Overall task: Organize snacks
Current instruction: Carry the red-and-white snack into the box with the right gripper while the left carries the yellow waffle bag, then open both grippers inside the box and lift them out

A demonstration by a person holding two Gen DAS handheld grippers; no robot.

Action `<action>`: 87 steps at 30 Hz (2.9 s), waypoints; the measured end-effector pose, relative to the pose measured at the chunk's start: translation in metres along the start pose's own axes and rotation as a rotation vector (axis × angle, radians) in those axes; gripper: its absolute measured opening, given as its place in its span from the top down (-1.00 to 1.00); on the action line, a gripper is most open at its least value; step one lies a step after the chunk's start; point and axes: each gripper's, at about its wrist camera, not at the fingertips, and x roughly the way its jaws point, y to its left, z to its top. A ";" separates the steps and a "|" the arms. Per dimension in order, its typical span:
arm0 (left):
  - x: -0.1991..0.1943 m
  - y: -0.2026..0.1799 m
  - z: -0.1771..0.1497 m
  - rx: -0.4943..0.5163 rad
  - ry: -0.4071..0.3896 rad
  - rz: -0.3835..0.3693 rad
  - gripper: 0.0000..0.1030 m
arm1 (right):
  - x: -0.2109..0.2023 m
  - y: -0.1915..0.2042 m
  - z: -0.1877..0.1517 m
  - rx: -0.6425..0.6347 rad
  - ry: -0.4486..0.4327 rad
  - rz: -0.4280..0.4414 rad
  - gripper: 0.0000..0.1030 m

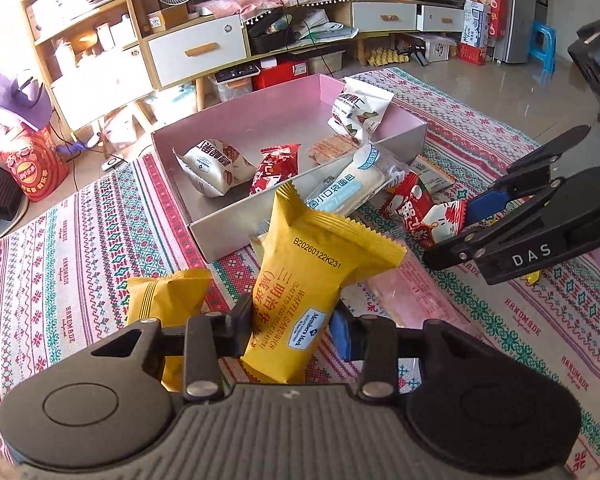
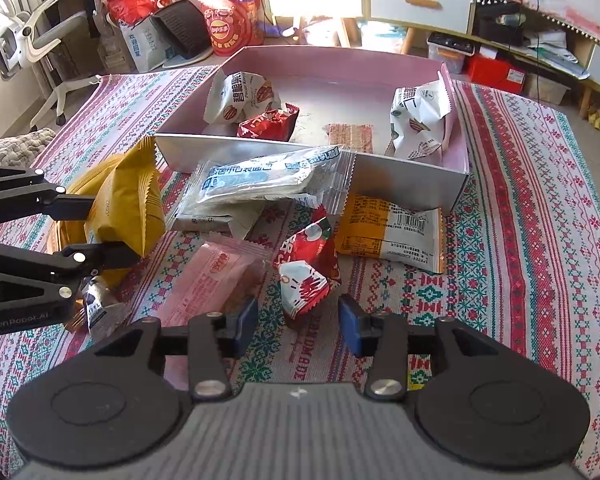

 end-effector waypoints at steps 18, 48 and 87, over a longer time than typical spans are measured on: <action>-0.003 0.021 -0.001 -0.162 -0.012 -0.011 0.17 | -0.002 -0.009 0.009 0.048 -0.021 0.020 0.43; -0.023 0.036 0.031 -0.335 -0.109 -0.079 0.18 | -0.047 -0.027 0.040 0.215 -0.102 0.145 0.45; 0.062 0.048 0.116 -0.402 -0.119 0.026 -0.24 | 0.005 -0.058 0.078 0.259 -0.188 0.014 0.15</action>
